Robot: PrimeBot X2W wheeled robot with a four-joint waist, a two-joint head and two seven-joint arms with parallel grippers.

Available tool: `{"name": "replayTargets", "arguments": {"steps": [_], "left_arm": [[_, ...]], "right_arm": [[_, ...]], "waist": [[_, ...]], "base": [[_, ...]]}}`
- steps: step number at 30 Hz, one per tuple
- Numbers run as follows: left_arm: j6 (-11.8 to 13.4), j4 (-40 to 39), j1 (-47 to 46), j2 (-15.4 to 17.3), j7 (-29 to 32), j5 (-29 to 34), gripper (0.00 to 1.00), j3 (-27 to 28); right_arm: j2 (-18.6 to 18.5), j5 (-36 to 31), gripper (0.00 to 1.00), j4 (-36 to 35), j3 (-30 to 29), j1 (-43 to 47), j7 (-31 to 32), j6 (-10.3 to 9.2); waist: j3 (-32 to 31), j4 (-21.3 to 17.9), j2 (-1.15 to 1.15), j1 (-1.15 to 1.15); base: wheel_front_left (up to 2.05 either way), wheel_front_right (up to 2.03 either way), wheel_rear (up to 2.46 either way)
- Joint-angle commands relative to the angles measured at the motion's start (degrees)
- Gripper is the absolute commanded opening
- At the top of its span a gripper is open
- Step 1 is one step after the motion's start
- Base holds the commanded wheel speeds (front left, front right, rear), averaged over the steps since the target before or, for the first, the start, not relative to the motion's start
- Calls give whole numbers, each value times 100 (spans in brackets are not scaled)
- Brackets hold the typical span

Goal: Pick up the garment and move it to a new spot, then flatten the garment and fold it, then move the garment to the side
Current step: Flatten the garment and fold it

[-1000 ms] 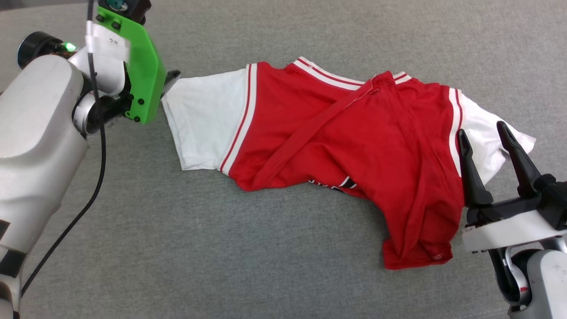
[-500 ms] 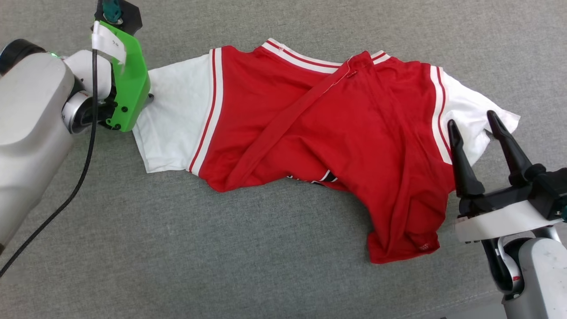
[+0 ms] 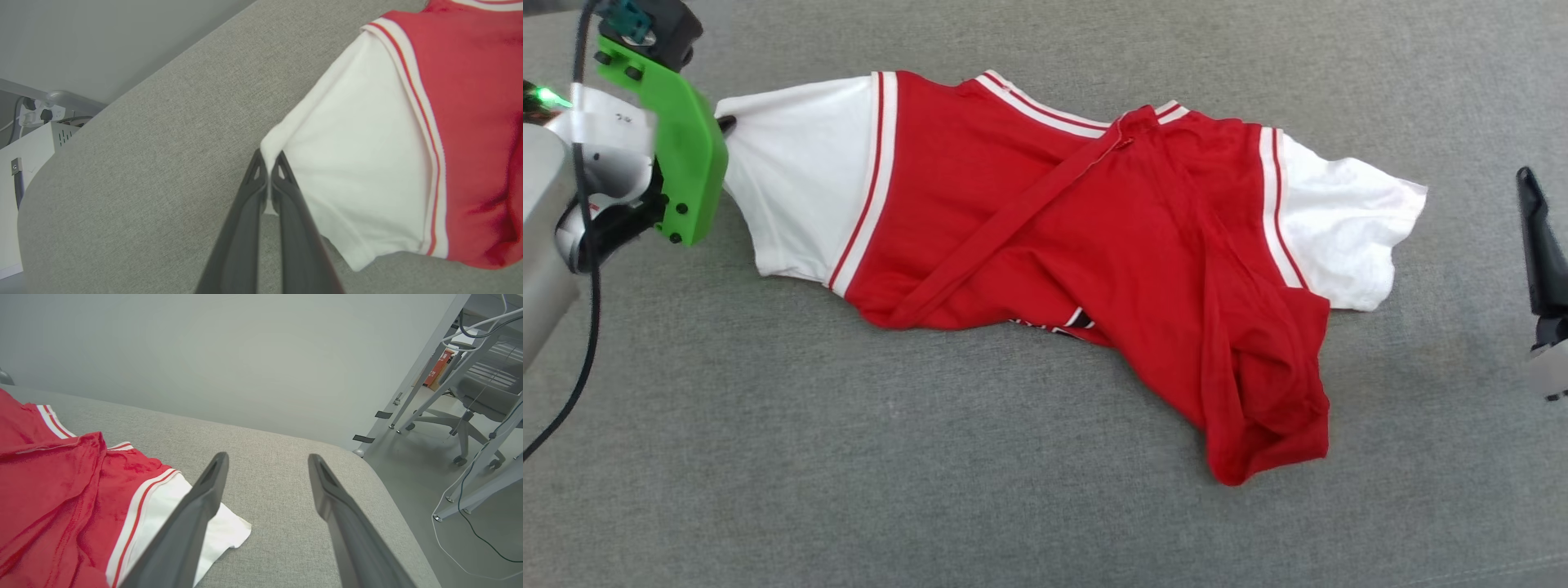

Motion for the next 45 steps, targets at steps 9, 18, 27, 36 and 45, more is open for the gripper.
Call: {"name": "replayTargets", "arguments": {"steps": [9, 18, 27, 36, 45], "left_arm": [[-11, -225, -56, 339, -556, 41, 0, 45], [129, -547, -190, 40, -834, 218, 0, 32], [216, -818, -389, -100, -949, 338, 0, 56], [235, -772, -363, -220, -1029, 340, 0, 22], [208, -538, -133, -211, -1275, 300, 0, -19]], "right_arm": [[-1506, 1340, 100, 121, 753, -1098, 2039, -5], [-2231, 2697, 100, 878, 2192, -2495, 4805, -5], [-1822, 2600, 100, 2361, 3113, -3476, 5168, -5], [-1597, 2695, 100, 3435, 4017, -3292, 4879, -5], [-1685, 2845, 0, 3495, 4341, -3698, 3820, -5]], "waist": [[5, 475, 0, -1], [317, 825, 0, -1], [682, 1098, 0, -1], [651, 1174, 0, -1], [36, 998, 0, -1]], "base": [[0, 0, 0], [0, 0, 0], [0, 0, 0], [0, 0, 0], [0, 0, 0]]}}
